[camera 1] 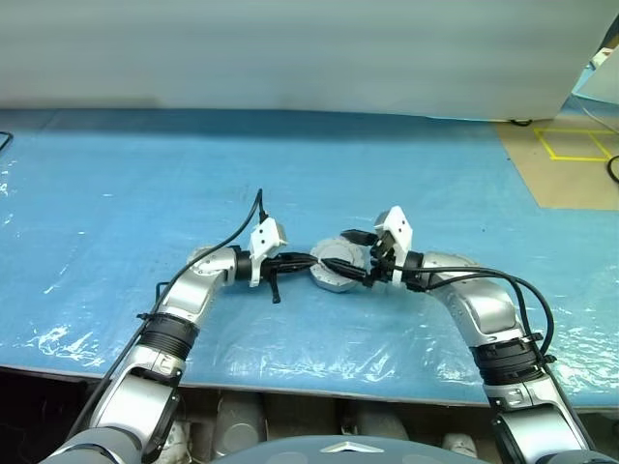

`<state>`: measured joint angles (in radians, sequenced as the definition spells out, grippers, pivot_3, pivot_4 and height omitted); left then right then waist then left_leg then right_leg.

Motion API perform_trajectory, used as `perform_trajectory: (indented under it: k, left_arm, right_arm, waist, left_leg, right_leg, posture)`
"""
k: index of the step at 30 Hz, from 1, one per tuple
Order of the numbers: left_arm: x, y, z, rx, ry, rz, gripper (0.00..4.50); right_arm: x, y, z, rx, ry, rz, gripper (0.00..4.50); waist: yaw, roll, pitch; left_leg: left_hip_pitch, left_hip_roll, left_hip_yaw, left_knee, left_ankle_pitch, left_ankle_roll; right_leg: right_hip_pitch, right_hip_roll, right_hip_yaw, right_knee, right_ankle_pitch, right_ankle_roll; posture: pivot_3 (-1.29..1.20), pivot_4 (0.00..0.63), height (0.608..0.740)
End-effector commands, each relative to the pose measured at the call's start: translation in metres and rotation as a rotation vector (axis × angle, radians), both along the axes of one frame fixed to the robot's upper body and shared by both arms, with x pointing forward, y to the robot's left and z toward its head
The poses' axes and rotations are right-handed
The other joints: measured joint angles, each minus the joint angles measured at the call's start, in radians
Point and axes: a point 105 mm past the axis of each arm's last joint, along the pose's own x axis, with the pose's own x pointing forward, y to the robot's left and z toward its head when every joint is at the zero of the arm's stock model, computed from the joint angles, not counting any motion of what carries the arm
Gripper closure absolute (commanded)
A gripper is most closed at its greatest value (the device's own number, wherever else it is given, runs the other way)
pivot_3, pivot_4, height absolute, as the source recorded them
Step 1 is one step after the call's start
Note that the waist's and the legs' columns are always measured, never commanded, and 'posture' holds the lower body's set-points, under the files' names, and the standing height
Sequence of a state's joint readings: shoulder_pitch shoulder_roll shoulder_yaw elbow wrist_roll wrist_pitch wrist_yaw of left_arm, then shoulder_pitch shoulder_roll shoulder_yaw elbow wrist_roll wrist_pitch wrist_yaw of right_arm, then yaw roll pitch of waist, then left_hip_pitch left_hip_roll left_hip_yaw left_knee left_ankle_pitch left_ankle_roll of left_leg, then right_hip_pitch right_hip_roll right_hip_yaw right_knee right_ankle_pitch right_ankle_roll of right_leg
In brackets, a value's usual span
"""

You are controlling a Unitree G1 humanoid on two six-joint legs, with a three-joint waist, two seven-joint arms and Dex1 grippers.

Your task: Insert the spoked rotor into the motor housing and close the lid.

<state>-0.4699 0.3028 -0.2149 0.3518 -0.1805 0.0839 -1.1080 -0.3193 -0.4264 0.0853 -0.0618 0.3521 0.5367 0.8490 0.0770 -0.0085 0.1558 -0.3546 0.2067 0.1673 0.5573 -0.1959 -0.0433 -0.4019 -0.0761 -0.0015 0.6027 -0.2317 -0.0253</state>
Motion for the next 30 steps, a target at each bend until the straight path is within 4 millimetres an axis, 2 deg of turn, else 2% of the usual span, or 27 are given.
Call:
perform_trajectory:
  k: [1, 5, 11, 12, 14, 17, 22, 24, 30]
  left_arm:
    - [-0.004, 0.0, -0.02, 0.06, 0.06, -0.003, 4.5]
    - [-0.004, -0.001, -0.02, 0.058, 0.057, -0.003, 4.5]
    - [0.001, 0.0, -0.017, 0.052, 0.031, 0.019, 4.5]
    - [0.002, 0.0, -0.017, 0.052, 0.026, 0.023, 4.5]
    - [0.005, 0.002, -0.016, 0.053, 0.015, 0.032, 4.5]
    - [0.009, 0.005, -0.015, 0.054, 0.0, 0.053, 4.5]
    - [0.011, 0.007, -0.015, 0.056, -0.011, 0.063, 4.5]
    - [0.011, 0.007, -0.015, 0.057, -0.018, 0.066, 4.5]
    - [0.021, 0.009, -0.006, 0.016, -0.057, 0.124, 4.5]
  right_arm:
    - [0.006, -0.021, -0.001, 0.007, 0.046, -0.104, 0.02]
    - [0.001, -0.034, -0.015, 0.06, 0.253, -0.171, 0.02]
    - [-0.017, -0.025, -0.022, 0.271, 0.55, -0.159, 0.02]
    - [-0.023, -0.021, -0.024, 0.279, 0.586, -0.133, 0.43]
    - [-0.031, -0.015, -0.023, 0.319, 0.632, -0.101, 0.91]
    - [-0.03, -0.01, -0.015, 0.406, 0.655, -0.086, 1.92]
    - [-0.026, -0.008, -0.003, 0.497, 0.663, -0.075, 3.02]
    - [-0.026, -0.009, -0.004, 0.475, 0.663, -0.091, 3.33]
    - [-0.028, -0.012, -0.016, 0.418, 0.684, -0.121, 3.36]
  waist:
    - [0.001, 0.0, 0.0]
    - [0.002, 0.0, 0.0]
    - [0.003, 0.0, 0.0]
    - [0.004, 0.0, 0.0]
    - [0.004, 0.0, 0.0]
    - [0.003, 0.0, 0.0]
    - [-0.004, 0.001, 0.0]
    - [-0.006, 0.001, 0.0]
    - [-0.005, 0.001, 0.0]
  left_leg:
    - [0.0, 0.0, 0.0, 0.0, 0.0, 0.0]
    - [0.0, 0.0, 0.001, -0.002, 0.002, -0.003]
    - [0.001, 0.0, 0.002, -0.005, 0.002, -0.003]
    - [0.002, 0.0, 0.002, -0.005, 0.002, -0.003]
    - [0.001, 0.0, 0.002, -0.006, 0.002, -0.003]
    - [0.002, 0.0, 0.003, -0.008, 0.002, -0.004]
    - [0.002, -0.001, 0.004, -0.011, 0.002, -0.004]
    - [0.002, -0.001, 0.004, -0.011, 0.002, -0.004]
    - [0.003, -0.001, 0.004, -0.011, 0.002, -0.004]
  right_leg:
    - [0.0, 0.0, 0.0, 0.0, 0.0, 0.0]
    - [0.0, 0.0, 0.0, -0.002, 0.0, 0.0]
    - [0.0, 0.0, 0.0, -0.003, 0.0, 0.0]
    - [0.0, 0.0, 0.0, -0.003, 0.0, 0.0]
    - [0.0, 0.0, 0.001, -0.003, 0.0, 0.0]
    - [0.0, 0.0, 0.0, -0.006, 0.0, 0.0]
    - [-0.001, 0.001, 0.0, -0.007, 0.0, 0.0]
    - [-0.001, 0.001, 0.0, -0.007, 0.0, 0.0]
    - [-0.001, 0.001, 0.0, -0.008, 0.0, 0.0]
  posture:
    - [0.0, 0.15, 0.74]
    - [0.0, 0.15, 0.74]
    - [0.0, 0.15, 0.74]
    - [0.0, 0.15, 0.74]
    - [0.0, 0.15, 0.74]
    - [0.0, 0.15, 0.74]
    - [0.0, 0.15, 0.74]
    - [0.0, 0.15, 0.74]
    - [0.0, 0.15, 0.74]
